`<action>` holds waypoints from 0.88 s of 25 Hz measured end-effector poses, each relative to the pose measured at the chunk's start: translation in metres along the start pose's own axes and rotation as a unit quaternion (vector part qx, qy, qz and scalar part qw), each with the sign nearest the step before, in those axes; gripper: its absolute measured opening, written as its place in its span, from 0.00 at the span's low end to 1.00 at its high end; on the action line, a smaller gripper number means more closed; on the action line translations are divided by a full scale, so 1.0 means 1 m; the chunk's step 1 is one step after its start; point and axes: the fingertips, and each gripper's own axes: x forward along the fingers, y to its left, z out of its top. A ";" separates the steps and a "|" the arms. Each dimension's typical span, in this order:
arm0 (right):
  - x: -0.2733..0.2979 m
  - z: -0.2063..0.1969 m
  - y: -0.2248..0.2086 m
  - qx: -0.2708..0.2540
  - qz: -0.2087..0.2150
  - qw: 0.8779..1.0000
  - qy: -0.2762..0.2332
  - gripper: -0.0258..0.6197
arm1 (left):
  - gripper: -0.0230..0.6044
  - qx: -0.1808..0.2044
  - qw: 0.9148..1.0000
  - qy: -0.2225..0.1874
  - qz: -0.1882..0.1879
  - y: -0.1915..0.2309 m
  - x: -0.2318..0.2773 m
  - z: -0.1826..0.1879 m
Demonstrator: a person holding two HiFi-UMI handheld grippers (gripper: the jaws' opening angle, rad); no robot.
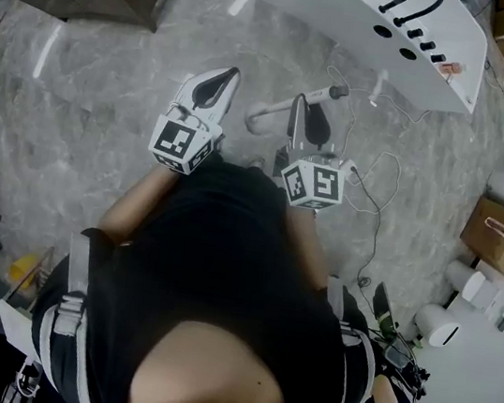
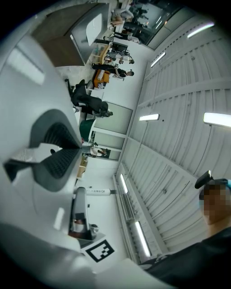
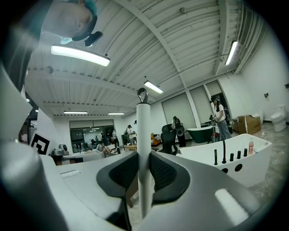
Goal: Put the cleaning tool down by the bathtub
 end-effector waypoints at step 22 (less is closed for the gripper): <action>0.084 0.009 -0.036 -0.001 0.006 1.000 0.001 0.17 | 0.05 -0.012 1.000 0.013 0.020 0.049 0.062 -0.009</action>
